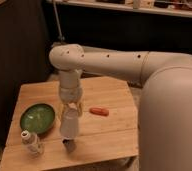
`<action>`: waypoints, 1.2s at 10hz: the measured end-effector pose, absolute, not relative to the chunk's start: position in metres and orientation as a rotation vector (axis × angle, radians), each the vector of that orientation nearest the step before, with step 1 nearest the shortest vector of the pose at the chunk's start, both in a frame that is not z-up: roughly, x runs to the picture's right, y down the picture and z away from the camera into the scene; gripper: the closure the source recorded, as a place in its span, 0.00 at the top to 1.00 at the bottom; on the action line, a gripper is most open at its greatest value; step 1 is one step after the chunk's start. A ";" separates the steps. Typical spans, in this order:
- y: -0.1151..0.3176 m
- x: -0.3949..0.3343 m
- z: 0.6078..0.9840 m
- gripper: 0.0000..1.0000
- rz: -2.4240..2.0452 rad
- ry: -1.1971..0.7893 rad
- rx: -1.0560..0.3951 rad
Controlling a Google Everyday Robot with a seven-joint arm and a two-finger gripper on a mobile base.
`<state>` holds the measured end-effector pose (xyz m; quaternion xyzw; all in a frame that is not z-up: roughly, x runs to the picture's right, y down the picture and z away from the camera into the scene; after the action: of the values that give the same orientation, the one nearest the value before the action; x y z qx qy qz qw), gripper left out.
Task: Place the ceramic cup over the eraser
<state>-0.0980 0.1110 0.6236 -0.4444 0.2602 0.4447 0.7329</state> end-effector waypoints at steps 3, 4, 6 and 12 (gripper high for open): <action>0.120 -0.095 0.616 0.00 0.956 0.598 -0.973; 0.124 -0.096 0.612 0.00 0.938 0.584 -0.982; 0.132 -0.100 0.606 0.01 0.904 0.557 -1.007; 0.140 -0.101 0.613 0.04 0.897 0.567 -1.009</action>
<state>-0.1014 0.1397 0.6131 -0.4608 0.2587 0.4097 0.7436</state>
